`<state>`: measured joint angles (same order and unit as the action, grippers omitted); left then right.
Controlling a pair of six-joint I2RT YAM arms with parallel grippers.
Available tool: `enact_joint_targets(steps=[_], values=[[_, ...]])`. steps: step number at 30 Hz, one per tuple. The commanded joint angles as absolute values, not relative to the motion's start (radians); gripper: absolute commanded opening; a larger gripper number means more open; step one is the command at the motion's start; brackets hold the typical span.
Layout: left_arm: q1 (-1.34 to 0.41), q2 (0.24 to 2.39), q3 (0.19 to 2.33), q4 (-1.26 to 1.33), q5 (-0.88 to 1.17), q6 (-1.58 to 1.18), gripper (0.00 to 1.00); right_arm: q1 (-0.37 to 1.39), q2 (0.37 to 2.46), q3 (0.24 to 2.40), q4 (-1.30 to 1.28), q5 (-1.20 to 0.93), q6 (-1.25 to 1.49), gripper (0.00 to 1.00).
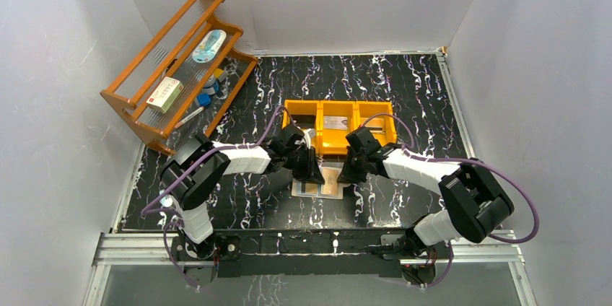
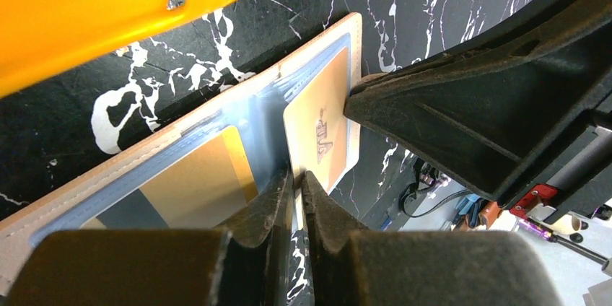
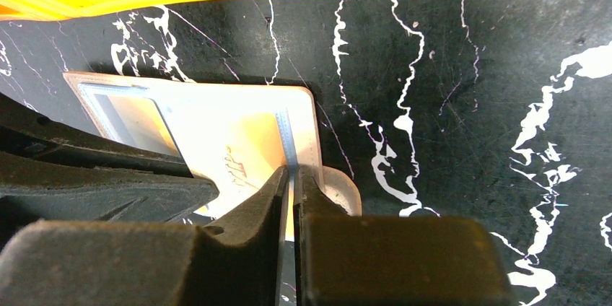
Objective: Take the credit cards out of the card holder
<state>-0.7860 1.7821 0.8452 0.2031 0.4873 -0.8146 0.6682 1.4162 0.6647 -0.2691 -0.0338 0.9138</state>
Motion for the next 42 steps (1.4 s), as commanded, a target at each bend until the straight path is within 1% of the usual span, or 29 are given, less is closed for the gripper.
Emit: enact_joint_targets(steps=[1,11,21,25,27,29,34,38,42], values=[[-0.793,1.709,0.833,0.155,0.472,-0.790,0.09,0.680,1.456,0.644,-0.282,-0.012,0.915,0.14],[-0.791,1.685,0.825,0.135,0.452,-0.784,0.10,0.681,1.471,0.653,-0.287,-0.007,0.906,0.12],[-0.790,1.674,0.835,0.085,0.428,-0.761,0.11,0.680,1.467,0.665,-0.299,0.003,0.905,0.11],[-0.790,1.674,0.820,0.126,0.446,-0.774,0.11,0.680,1.467,0.668,-0.300,0.003,0.903,0.11],[-0.790,1.687,0.819,0.148,0.465,-0.787,0.14,0.680,1.463,0.668,-0.301,0.002,0.902,0.11],[-0.789,1.698,0.822,0.153,0.470,-0.798,0.24,0.680,1.460,0.670,-0.301,0.003,0.900,0.12],[-0.790,1.728,0.813,0.186,0.492,-0.837,0.28,0.681,1.455,0.669,-0.297,-0.001,0.900,0.13],[-0.790,1.744,0.797,0.226,0.510,-0.863,0.26,0.680,1.453,0.666,-0.295,-0.003,0.901,0.13],[-0.790,1.757,0.793,0.238,0.532,-0.871,0.15,0.680,1.456,0.662,-0.290,-0.006,0.905,0.13]])
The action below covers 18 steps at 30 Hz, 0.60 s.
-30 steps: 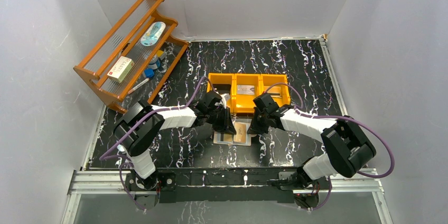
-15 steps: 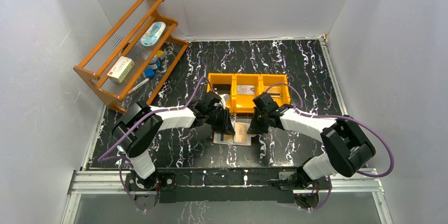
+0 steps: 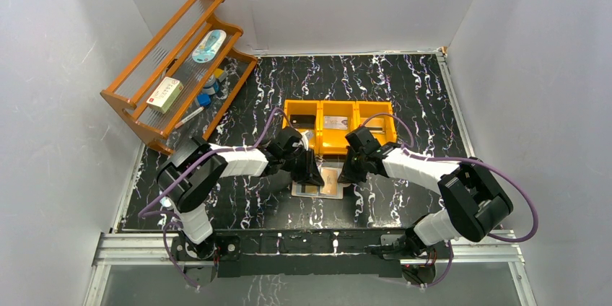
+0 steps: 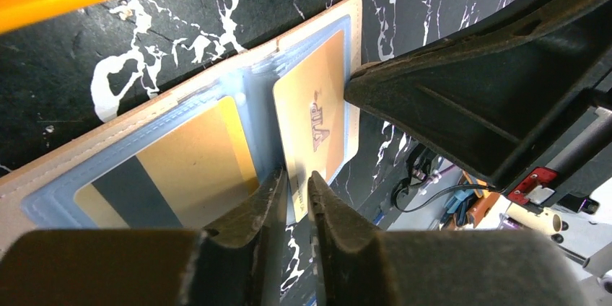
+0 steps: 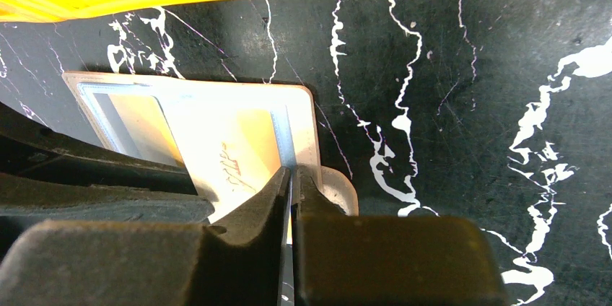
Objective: Take the credit cards out of the card holder
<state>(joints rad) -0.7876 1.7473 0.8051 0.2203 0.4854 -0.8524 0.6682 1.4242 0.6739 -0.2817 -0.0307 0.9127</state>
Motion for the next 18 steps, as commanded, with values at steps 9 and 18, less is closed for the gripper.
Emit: enact_joint_targets(steps=[9,18], values=[[-0.790,1.708,0.808,0.131,0.452,-0.817,0.09,0.680,1.467,0.667,-0.297,0.001,0.907,0.13],[-0.785,1.696,0.814,0.107,0.447,-0.796,0.00,0.680,1.469,0.671,-0.303,0.003,0.908,0.13]])
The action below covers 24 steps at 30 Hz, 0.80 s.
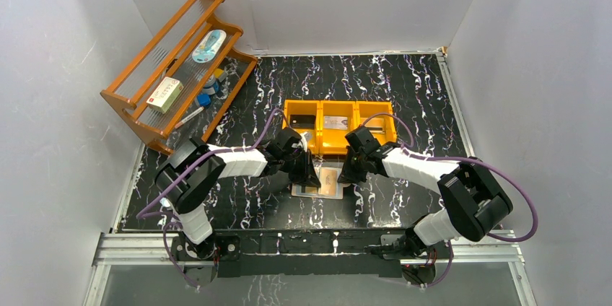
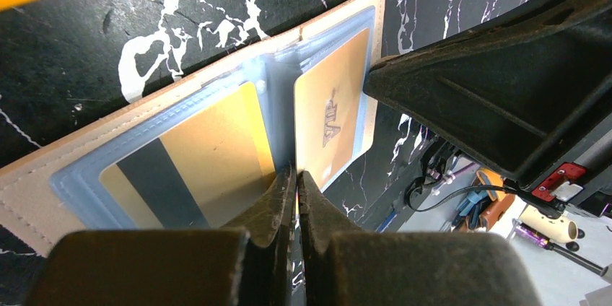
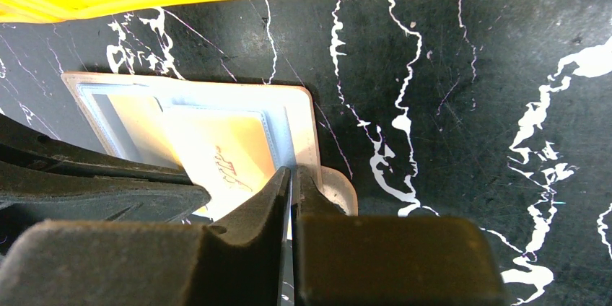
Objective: Take the credit cards out of the card holder
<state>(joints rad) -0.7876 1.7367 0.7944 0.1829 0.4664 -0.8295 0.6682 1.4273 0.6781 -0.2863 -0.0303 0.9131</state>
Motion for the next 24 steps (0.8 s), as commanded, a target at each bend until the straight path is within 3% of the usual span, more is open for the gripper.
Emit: enact_joint_targets(steps=[1,17,24], values=[[-0.783,1.695,0.815,0.104,0.448,-0.793,0.00,0.680,1.468,0.670,-0.304,0.004,0.908,0.13],[-0.753,1.666,0.816,0.071,0.465,-0.775,0.00,0.680,1.464,0.671,-0.302,0.003,0.907,0.13],[-0.753,1.678,0.809,0.116,0.494,-0.789,0.05,0.680,1.430,0.687,-0.300,-0.010,0.878,0.16]])
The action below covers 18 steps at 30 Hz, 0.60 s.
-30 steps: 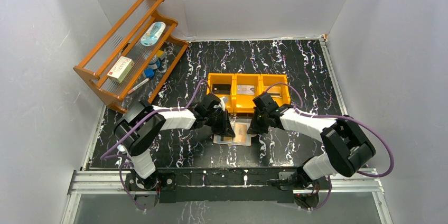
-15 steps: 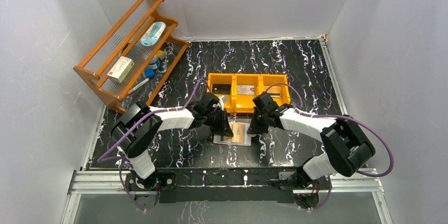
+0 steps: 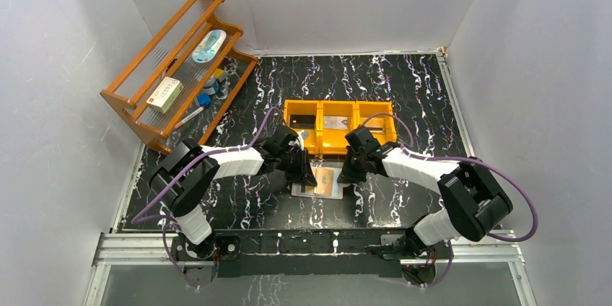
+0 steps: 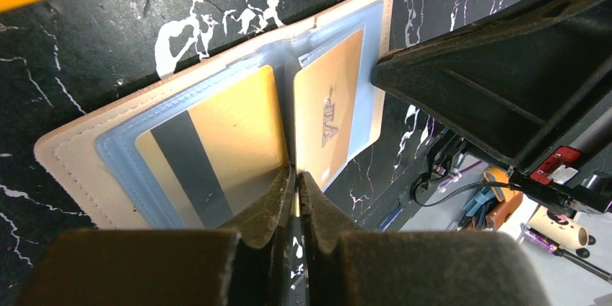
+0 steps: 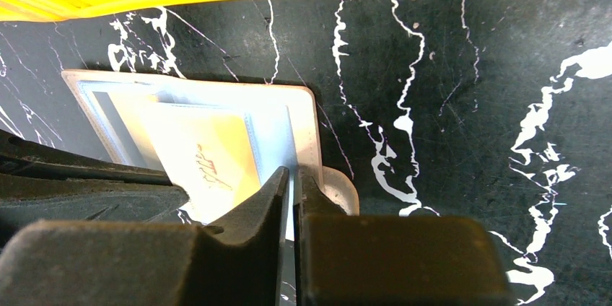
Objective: Take the credit cards out of the card holder
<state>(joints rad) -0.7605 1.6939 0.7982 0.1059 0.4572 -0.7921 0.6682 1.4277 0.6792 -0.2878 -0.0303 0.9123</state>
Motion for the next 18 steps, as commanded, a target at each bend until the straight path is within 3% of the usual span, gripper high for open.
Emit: enact_joint_targets(steps=[1,5,10,18], values=[[-0.753,1.681,0.807,0.129,0.500,-0.794,0.06,0.681,1.412,0.691,-0.287,-0.024,0.865,0.17],[-0.753,1.692,0.797,0.165,0.521,-0.814,0.05,0.681,1.342,0.710,-0.206,-0.117,0.825,0.26],[-0.753,1.693,0.792,0.176,0.523,-0.819,0.03,0.691,1.373,0.732,-0.175,-0.163,0.834,0.28],[-0.753,1.689,0.800,0.131,0.493,-0.803,0.20,0.698,1.450,0.727,-0.277,-0.073,0.873,0.28]])
